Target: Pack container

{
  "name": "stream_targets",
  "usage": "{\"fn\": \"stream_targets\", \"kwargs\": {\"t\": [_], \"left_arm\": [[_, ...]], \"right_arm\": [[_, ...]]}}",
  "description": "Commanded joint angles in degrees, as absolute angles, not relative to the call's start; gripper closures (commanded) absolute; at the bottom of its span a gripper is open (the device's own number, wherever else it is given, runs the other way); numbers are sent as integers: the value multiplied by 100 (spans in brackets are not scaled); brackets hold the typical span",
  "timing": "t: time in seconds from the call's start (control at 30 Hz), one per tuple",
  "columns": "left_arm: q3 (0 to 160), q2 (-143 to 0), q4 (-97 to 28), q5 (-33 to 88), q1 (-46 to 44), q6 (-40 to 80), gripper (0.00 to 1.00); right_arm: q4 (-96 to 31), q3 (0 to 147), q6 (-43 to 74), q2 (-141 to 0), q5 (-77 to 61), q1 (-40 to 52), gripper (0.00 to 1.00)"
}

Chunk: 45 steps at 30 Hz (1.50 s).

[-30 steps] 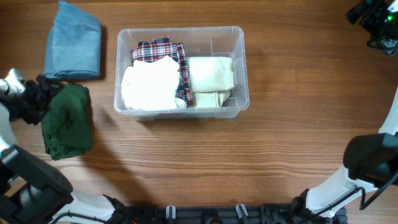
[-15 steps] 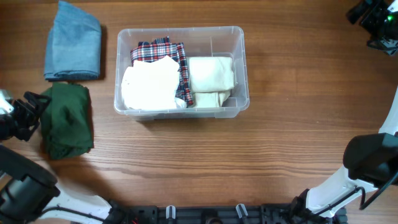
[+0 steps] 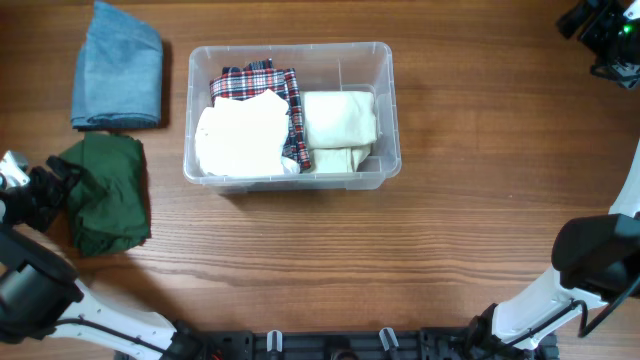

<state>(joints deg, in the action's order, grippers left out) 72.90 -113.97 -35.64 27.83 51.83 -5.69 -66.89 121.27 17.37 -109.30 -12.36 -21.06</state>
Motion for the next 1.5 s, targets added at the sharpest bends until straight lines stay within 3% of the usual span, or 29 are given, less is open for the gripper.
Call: {"fn": "stream_targets", "kwargs": {"t": [0.0, 0.47, 0.77, 1.07, 1.27, 1.33, 1.47], "left_arm": [[7264, -11688, -3461, 2521, 5179, -731, 0], [7264, -12088, -3548, 3719, 4792, -1059, 0], [7264, -12088, -4058, 3750, 4772, -1168, 2], [7264, -12088, -4160, 3750, 4772, -1179, 38], [7264, -12088, -4108, 3771, 4772, -1155, 87], [7264, -12086, -4073, 3813, 4772, -993, 96], [7303, -12062, -3900, 4445, 4772, -244, 96]], "right_arm": [[-6687, 12138, 1817, -11026, -1181, -2108, 0], [-6685, 12138, 1815, -11026, -1181, -2108, 0], [-6685, 12138, 1817, -11026, -1181, -2108, 0], [-6683, 12138, 1817, -11026, -1181, -2108, 0], [-6674, 12138, 1815, -11026, -1181, -2108, 0], [-6676, 12138, 1817, -11026, -1181, -2108, 0], [-6672, 12138, 1817, -11026, -1179, -2108, 0]]}}
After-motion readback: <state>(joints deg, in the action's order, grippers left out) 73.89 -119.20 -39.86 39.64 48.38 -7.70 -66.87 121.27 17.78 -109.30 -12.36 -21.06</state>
